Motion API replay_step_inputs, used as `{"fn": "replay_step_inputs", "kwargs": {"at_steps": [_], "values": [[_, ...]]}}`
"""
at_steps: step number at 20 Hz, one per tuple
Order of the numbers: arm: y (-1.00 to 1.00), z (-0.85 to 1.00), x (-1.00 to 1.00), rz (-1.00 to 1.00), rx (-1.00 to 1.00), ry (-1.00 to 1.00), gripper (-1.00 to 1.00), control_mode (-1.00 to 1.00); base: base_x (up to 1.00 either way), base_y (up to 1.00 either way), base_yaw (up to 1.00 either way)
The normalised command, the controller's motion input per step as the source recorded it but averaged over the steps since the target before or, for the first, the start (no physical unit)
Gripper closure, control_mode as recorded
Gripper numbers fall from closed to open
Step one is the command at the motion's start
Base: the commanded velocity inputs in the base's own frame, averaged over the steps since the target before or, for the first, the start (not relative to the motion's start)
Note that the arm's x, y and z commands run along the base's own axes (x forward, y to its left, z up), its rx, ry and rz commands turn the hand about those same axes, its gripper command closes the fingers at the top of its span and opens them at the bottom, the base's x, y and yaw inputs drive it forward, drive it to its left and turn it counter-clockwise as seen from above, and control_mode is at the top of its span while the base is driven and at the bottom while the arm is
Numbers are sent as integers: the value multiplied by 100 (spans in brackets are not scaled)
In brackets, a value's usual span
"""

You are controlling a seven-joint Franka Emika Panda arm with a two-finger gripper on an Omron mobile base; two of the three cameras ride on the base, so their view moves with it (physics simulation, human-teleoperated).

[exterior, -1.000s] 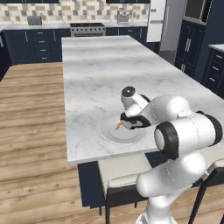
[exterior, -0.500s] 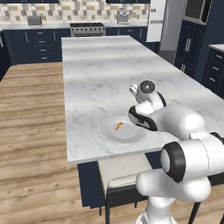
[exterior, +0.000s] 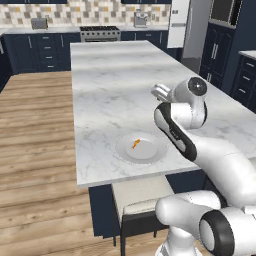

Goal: Take the cheese, shrimp, and lemon from the fridge and place them on the plate on the dining counter to create an appetizer plate.

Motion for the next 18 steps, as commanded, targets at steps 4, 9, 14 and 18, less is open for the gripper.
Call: {"fn": "replay_step_inputs", "kwargs": {"at_steps": [4,9,14,18], "values": [[2,47,-99,57,-31,-2,-100,-100,0,0,0],[32,34,-100,23,-43,-5,-100,-100,0,0,0],[-3,27,-100,-2,-29,-18,-100,-100,0,0,0],[-39,0,-100,-10,-4,-22,-100,-100,0,0,0]]}}
